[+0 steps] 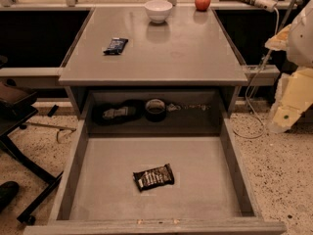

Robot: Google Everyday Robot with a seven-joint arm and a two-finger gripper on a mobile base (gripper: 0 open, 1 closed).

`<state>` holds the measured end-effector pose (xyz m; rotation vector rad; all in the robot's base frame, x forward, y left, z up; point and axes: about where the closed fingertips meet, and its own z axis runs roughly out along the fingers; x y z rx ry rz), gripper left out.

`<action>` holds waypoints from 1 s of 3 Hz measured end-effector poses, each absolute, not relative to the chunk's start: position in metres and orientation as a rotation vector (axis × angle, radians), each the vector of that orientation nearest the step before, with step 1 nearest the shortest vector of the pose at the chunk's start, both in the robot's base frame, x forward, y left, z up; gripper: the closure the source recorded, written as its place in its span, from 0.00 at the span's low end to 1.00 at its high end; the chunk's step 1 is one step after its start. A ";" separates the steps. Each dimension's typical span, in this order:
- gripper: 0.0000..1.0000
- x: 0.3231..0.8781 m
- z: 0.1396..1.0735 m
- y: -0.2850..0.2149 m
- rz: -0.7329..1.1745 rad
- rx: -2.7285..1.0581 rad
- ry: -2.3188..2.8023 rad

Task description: Pick rxbar chocolate from top drawer and place on counter

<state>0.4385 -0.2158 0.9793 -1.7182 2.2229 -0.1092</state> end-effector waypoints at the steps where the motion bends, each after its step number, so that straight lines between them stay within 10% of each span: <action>1: 0.00 0.435 0.968 -0.209 -0.089 -1.737 2.207; 3: 0.00 0.433 0.925 -0.179 0.004 -1.746 2.168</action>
Offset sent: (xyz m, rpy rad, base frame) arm -0.0077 0.0149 -0.0322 0.0239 0.0358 0.0477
